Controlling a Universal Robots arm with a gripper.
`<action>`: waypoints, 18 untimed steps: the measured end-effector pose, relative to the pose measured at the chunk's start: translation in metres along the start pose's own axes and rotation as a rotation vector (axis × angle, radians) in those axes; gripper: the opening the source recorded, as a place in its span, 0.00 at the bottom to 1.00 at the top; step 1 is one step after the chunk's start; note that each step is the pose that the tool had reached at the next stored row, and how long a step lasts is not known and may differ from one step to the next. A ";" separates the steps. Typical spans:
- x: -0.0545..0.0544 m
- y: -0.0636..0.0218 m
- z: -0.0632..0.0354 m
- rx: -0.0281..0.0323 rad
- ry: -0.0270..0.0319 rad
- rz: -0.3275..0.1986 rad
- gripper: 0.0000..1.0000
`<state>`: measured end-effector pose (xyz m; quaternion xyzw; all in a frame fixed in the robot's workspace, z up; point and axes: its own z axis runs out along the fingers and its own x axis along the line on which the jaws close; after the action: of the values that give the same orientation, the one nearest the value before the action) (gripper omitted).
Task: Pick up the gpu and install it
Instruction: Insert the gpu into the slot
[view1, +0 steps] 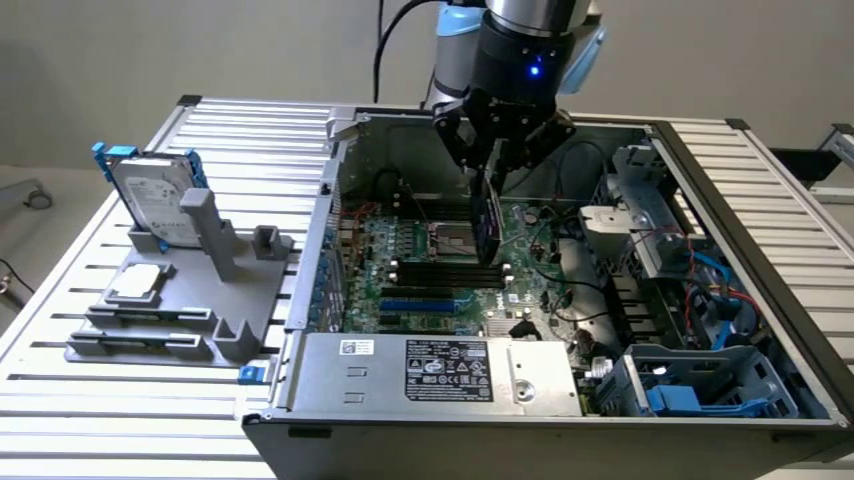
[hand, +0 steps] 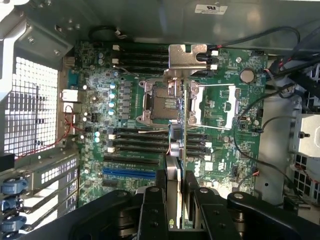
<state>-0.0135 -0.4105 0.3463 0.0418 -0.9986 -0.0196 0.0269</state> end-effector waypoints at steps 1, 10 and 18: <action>0.000 0.0000 0.0001 -0.0007 0.0005 -0.018 0.27; 0.000 0.0000 0.0010 -0.0048 0.0060 -0.181 0.27; 0.000 -0.0001 0.0022 -0.0066 0.0114 -0.328 0.27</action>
<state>-0.0135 -0.4105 0.3441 0.2041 -0.9782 -0.0267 0.0292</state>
